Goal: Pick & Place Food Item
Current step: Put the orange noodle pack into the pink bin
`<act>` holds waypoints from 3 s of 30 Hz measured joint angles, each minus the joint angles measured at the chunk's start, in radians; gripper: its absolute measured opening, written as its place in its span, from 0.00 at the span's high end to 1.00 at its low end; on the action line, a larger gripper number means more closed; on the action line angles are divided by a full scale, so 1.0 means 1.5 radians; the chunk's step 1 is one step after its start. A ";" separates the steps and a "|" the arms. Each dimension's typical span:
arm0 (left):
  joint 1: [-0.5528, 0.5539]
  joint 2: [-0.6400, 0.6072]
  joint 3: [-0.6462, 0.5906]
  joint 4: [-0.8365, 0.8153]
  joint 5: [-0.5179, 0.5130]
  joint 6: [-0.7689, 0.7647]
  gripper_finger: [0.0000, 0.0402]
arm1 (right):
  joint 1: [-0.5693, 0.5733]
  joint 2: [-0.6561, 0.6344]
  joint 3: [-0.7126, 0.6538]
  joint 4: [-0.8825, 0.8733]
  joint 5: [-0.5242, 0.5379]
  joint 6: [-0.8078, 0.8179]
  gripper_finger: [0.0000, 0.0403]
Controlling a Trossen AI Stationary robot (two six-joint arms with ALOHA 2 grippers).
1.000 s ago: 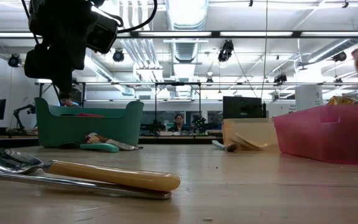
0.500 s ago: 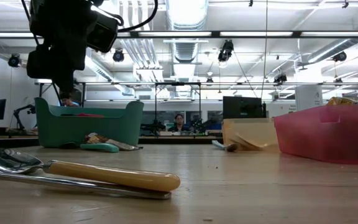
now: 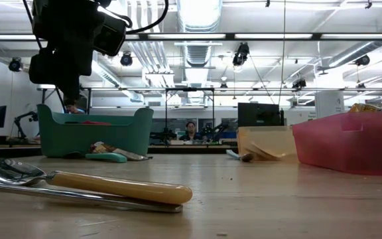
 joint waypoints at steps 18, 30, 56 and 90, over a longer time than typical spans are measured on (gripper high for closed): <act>0.000 0.000 0.000 0.000 0.000 -0.002 0.45 | -0.002 -0.044 -0.123 0.000 -0.031 0.011 0.97; 0.000 0.000 0.000 0.000 0.000 -0.003 0.45 | -0.015 -0.043 -0.138 0.001 0.078 -0.010 0.97; 0.000 0.000 0.000 0.000 0.001 -0.008 0.45 | -0.193 0.020 -0.233 0.080 0.158 -0.268 0.97; 0.001 0.000 0.000 0.000 0.001 -0.010 0.45 | -0.192 0.023 -0.186 0.090 0.218 -0.302 0.47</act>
